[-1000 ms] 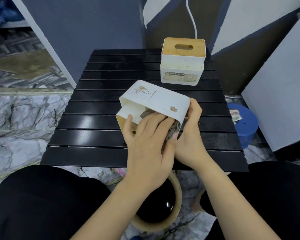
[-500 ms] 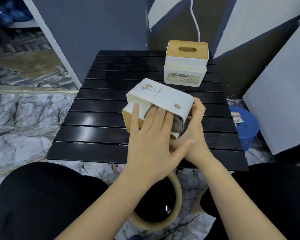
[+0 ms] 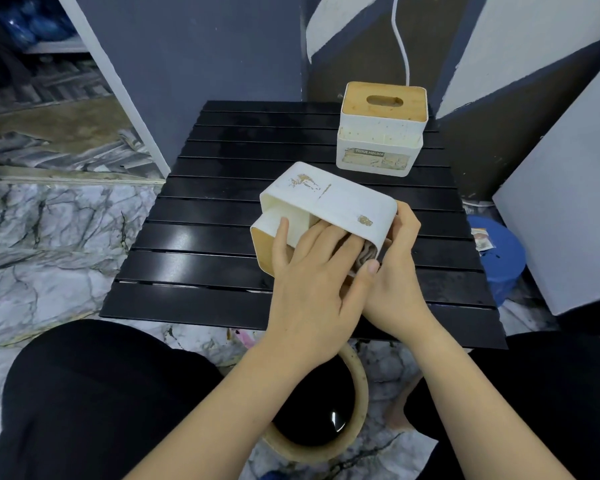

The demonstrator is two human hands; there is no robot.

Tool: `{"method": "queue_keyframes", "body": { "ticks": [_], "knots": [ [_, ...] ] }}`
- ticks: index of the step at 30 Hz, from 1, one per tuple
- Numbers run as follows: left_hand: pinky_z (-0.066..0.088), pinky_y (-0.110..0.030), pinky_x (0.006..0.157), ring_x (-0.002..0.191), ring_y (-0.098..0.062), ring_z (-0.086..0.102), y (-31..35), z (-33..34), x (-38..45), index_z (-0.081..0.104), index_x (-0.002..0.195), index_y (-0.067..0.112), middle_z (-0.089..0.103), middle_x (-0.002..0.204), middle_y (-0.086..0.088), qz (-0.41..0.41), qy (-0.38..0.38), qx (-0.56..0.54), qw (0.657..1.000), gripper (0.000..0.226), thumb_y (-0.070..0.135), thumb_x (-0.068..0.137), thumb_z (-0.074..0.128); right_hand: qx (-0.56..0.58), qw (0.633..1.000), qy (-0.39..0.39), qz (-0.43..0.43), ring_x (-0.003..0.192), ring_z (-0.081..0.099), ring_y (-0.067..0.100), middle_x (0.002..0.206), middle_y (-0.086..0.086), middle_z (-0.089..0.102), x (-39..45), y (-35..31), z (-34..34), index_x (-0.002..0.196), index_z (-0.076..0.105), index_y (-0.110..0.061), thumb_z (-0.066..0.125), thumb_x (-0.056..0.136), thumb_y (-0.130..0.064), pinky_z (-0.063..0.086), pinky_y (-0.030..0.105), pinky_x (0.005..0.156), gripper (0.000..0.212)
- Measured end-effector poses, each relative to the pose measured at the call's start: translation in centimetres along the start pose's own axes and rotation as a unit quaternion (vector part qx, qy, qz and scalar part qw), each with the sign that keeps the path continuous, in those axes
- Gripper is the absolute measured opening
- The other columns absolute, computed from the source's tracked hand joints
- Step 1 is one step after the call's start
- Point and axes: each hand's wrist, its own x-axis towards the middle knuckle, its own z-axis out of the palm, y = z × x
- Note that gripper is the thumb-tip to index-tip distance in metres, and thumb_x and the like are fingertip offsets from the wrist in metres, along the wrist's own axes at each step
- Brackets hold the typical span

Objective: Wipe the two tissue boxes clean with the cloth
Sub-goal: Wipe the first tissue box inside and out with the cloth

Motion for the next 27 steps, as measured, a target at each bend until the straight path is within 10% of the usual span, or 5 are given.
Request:
{"method": "queue_keyframes", "body": {
  "ticks": [14, 22, 27],
  "knots": [
    [0.022, -0.058, 0.121, 0.138, -0.021, 0.051, -3.4, -1.9, -4.2, 0.065, 0.136, 0.018, 0.059, 0.144, 0.004, 0.041, 0.093, 0.056, 0.993, 0.045, 0.042, 0.099, 0.056, 0.014, 1.0, -0.016, 0.005, 0.129, 0.048, -0.011, 0.142, -0.015, 0.041, 0.0, -0.5, -0.4, 0.142, 0.019, -0.029, 0.093, 0.065, -0.009, 0.041, 0.004, 0.098, 0.109],
    [0.042, -0.05, 0.104, 0.115, -0.027, 0.067, -1.6, -0.2, -1.1, 0.078, 0.077, 0.013, 0.077, 0.098, 0.004, -0.053, 0.256, -0.002, 0.965, 0.043, 0.056, 0.082, 0.077, 0.022, 1.0, 0.001, 0.005, 0.124, 0.052, -0.01, 0.139, -0.014, 0.043, -0.1, -0.7, -0.2, 0.14, 0.019, -0.033, 0.087, 0.071, -0.001, 0.047, 0.01, 0.094, 0.102],
    [0.046, -0.04, 0.088, 0.099, -0.03, 0.063, 1.3, 1.3, -0.4, 0.068, 0.082, 0.009, 0.069, 0.104, -0.006, -0.067, 0.213, 0.016, 0.975, 0.028, 0.036, 0.084, 0.077, 0.024, 1.0, 0.008, 0.01, 0.118, 0.055, -0.011, 0.129, -0.035, 0.046, -0.1, -0.8, 0.0, 0.128, 0.022, -0.051, 0.082, 0.082, -0.012, 0.048, 0.011, 0.09, 0.086]
  ]
}}
